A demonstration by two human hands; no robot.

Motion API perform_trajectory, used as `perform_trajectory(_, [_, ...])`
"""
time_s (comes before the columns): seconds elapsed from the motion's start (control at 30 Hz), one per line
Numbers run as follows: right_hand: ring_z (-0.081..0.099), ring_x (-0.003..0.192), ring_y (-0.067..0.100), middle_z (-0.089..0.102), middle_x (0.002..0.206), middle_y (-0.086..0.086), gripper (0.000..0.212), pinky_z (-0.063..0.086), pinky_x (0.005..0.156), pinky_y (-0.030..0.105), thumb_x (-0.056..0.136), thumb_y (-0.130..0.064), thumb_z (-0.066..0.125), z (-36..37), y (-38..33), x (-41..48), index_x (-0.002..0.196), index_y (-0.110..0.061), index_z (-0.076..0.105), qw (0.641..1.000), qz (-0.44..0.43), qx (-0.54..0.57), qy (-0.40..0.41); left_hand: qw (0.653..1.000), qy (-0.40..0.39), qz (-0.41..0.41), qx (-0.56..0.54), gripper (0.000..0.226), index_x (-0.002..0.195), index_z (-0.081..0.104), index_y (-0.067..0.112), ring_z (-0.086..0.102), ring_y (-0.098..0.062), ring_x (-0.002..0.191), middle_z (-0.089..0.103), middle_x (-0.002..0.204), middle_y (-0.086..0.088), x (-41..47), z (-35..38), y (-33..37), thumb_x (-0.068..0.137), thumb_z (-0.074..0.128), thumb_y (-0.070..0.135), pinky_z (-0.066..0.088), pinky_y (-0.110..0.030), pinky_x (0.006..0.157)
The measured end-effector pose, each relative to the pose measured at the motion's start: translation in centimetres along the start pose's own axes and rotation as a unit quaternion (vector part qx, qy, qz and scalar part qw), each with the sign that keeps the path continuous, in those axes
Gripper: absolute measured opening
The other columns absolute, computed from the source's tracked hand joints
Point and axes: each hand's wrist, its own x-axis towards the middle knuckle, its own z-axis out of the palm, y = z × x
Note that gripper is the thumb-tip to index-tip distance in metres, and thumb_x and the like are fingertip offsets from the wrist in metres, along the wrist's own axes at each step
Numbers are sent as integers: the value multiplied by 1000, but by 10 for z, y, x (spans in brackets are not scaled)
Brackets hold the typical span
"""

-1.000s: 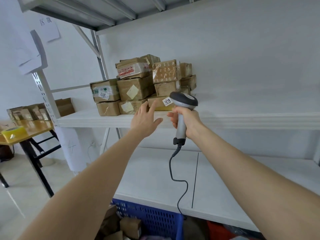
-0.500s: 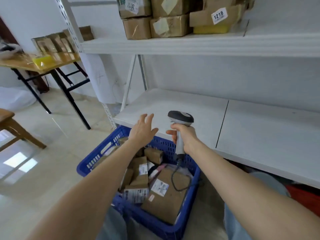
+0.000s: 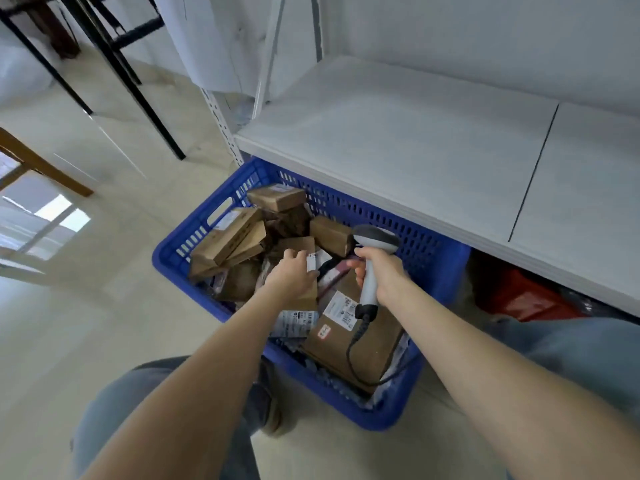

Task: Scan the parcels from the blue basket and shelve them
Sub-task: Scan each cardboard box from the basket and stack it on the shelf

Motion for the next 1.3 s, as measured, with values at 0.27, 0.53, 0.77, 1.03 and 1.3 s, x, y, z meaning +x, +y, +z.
perform_trajectory(0.27, [50,56,12,58,50,0,26,43,48,25,94,-12,57,-26,44,100,69,-5,55,990,101,-73,72,990,-128,-11,-53,47,133,44,-1,53,-33,117,54,129,-19,58,81,23,97,52,29,44,-37,92])
perform_trajectory(0.53, [59,75,14,67,101,6,16,54,83,37,88,-11,63,-56,76,161,98,1,61,982,116,-115,94,977,-170,-85,-93,37,125,55,-4,53,-33,120,57,129,-19,106,129,41,95,51,18,43,-35,96])
perform_trajectory(0.77, [55,65,10,62,88,4,15,52,67,27,92,-4,55,-54,69,156,78,1,56,988,110,-68,78,960,-199,-108,-164,31,116,56,0,61,-23,89,61,104,-11,113,122,41,89,61,15,53,-30,72])
perform_trajectory(1.03, [57,58,12,63,70,6,17,49,59,25,89,-6,61,-46,37,88,71,-4,61,997,48,-5,59,948,-150,-114,-256,11,97,58,9,61,-19,75,65,92,-12,85,68,35,88,64,6,56,-33,77])
perform_trajectory(1.3, [49,58,13,55,66,5,29,43,58,24,93,-3,54,-47,28,60,65,-6,53,998,49,-3,32,967,-149,-41,-204,52,141,40,3,54,-29,120,54,133,-10,59,106,57,92,55,12,46,-39,99])
